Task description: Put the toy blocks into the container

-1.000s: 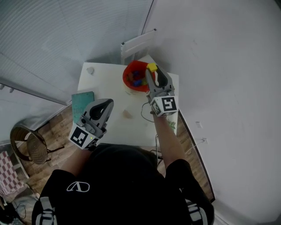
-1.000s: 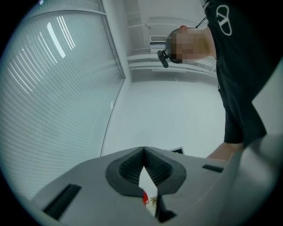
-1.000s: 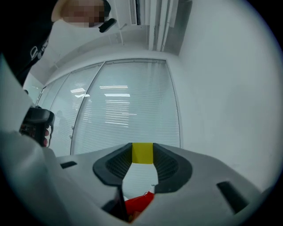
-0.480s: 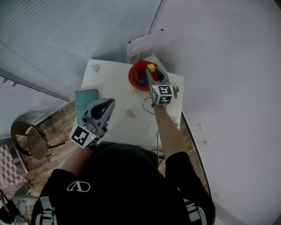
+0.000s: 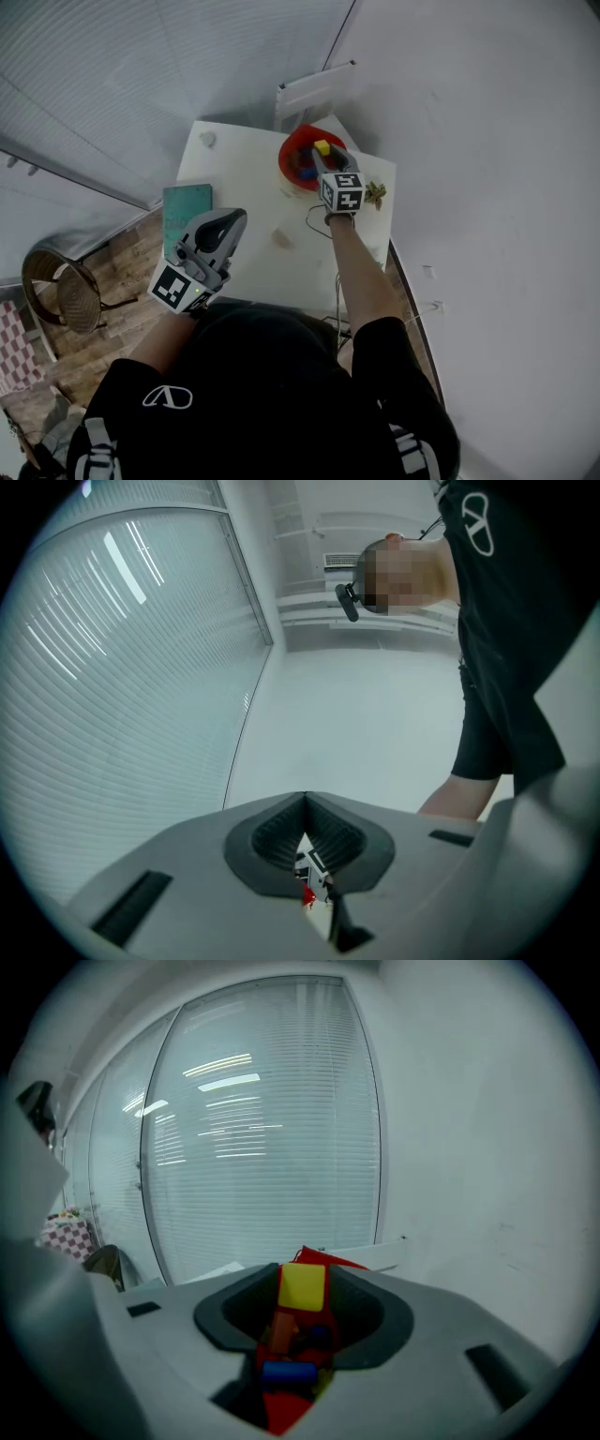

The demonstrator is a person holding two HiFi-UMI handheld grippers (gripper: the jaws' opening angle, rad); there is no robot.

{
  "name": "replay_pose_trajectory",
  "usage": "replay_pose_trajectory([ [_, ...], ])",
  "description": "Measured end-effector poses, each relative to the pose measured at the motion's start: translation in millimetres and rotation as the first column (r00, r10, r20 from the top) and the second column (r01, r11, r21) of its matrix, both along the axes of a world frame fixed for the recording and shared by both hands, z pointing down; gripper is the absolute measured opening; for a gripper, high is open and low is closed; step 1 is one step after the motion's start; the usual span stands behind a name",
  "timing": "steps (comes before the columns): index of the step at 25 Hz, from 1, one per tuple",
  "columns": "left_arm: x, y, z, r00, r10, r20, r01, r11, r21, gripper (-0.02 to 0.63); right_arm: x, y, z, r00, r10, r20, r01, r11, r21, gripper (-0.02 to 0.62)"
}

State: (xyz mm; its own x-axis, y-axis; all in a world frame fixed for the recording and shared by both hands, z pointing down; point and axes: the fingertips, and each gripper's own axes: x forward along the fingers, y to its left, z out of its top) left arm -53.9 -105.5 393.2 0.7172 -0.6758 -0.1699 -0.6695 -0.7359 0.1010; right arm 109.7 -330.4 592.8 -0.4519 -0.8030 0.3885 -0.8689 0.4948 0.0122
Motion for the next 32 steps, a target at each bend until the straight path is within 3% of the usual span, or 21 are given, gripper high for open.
replay_pose_trajectory([
  [2,-1,0,1,1.000,0.001,-0.003,-0.001,1.000,-0.004,0.005,-1,0,0,1.000,0.006,0.000,-0.006,1.000,0.009,0.264],
  [4,-1,1,1,1.000,0.003,-0.003,-0.003,1.000,-0.007,0.005,-2,3,-4,1.000,0.003,0.013,-0.003,1.000,0.018,0.275],
  [12,3,1,-1,1.000,0.012,-0.004,-0.012,1.000,-0.004,0.005,-10,28,-56,0.998,-0.060,0.037,0.055,0.991,0.121,0.244],
  [22,14,0,1,0.999,0.039,-0.007,-0.039,0.999,-0.002,0.005,-19,101,-144,0.984,-0.149,0.096,0.115,0.950,0.291,0.241],
  [28,19,-2,-1,0.998,0.060,-0.004,-0.060,0.998,-0.003,0.005,-23,152,-181,0.973,-0.191,0.126,0.138,0.930,0.342,0.232],
  [32,23,0,-2,0.997,0.075,-0.004,-0.075,0.997,-0.004,0.005,-24,185,-190,0.966,-0.205,0.156,0.144,0.931,0.336,0.229],
])
